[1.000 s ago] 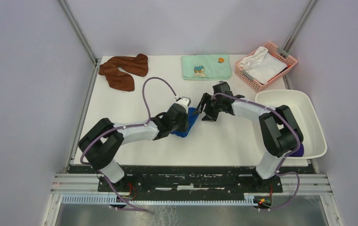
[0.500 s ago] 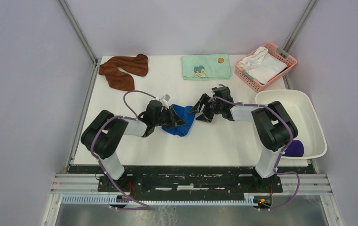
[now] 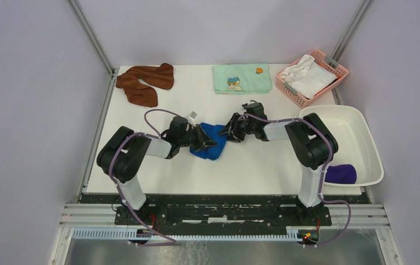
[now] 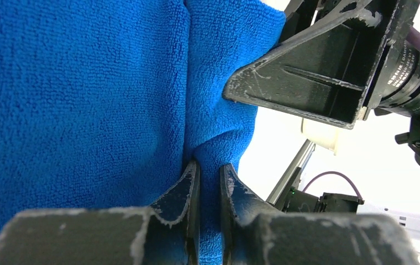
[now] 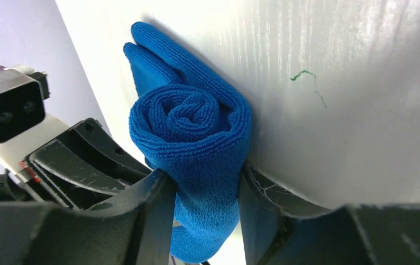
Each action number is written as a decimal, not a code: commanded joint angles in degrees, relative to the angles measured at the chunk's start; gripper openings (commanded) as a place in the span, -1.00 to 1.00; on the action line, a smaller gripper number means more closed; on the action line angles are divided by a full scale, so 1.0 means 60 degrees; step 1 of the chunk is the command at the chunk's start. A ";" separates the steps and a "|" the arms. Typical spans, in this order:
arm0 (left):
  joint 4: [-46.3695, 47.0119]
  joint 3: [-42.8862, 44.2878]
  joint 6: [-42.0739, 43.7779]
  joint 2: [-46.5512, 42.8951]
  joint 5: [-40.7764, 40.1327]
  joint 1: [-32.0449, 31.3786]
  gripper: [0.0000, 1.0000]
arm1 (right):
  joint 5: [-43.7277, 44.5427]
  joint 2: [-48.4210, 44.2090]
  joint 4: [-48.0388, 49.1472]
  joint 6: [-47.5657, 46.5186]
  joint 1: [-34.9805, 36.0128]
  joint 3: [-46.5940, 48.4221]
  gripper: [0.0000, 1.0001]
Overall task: Roll the towels
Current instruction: Roll the towel at the center of the board.
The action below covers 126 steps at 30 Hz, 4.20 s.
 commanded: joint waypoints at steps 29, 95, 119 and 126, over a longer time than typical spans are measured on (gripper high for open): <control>-0.6547 0.3611 0.4695 -0.1364 -1.3587 -0.7028 0.52 | 0.4928 -0.0281 -0.8997 -0.1142 0.1435 0.3591 -0.27; -0.1957 -0.0745 0.0098 -0.1250 -0.1218 -0.0056 -0.40 | 0.1162 0.0307 -0.1781 -0.0754 0.0630 0.0883 -0.06; -0.7323 0.3435 0.4075 -0.1753 -1.3659 -0.6711 0.58 | 0.4839 -0.0189 -0.7900 -0.1067 0.1779 0.3264 -0.13; -0.7416 0.4146 0.4639 -0.0005 -1.4562 -0.7136 0.55 | 0.4711 -0.0185 -0.7923 -0.1072 0.1794 0.3349 -0.11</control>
